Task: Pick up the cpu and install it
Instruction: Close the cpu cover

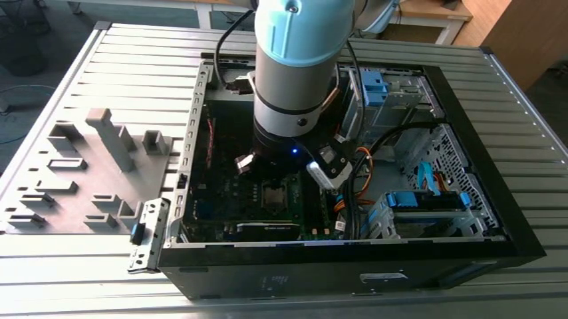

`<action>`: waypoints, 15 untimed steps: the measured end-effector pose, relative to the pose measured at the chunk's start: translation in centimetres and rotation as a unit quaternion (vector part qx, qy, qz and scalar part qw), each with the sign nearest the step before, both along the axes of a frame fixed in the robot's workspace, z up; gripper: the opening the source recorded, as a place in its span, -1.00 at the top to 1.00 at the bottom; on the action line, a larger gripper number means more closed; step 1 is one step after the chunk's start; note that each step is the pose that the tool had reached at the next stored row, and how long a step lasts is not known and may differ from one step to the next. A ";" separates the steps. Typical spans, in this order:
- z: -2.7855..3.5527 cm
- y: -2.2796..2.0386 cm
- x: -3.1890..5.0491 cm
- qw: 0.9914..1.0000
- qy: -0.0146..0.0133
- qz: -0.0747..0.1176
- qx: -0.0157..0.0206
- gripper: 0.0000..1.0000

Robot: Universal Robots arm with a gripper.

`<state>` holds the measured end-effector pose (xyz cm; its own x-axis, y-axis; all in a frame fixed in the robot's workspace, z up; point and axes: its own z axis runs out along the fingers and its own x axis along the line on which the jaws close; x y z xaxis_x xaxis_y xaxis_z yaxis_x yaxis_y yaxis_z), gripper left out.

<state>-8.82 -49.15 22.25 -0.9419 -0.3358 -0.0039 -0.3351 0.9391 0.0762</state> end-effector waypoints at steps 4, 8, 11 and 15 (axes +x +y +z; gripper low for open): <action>-0.01 0.00 0.00 0.999 0.000 0.037 0.000 0.79; -0.03 0.00 0.00 0.997 0.000 0.073 0.000 0.79; -0.04 0.00 0.00 0.995 0.000 0.100 0.000 0.79; -0.05 0.00 0.00 0.991 0.000 0.136 0.000 0.79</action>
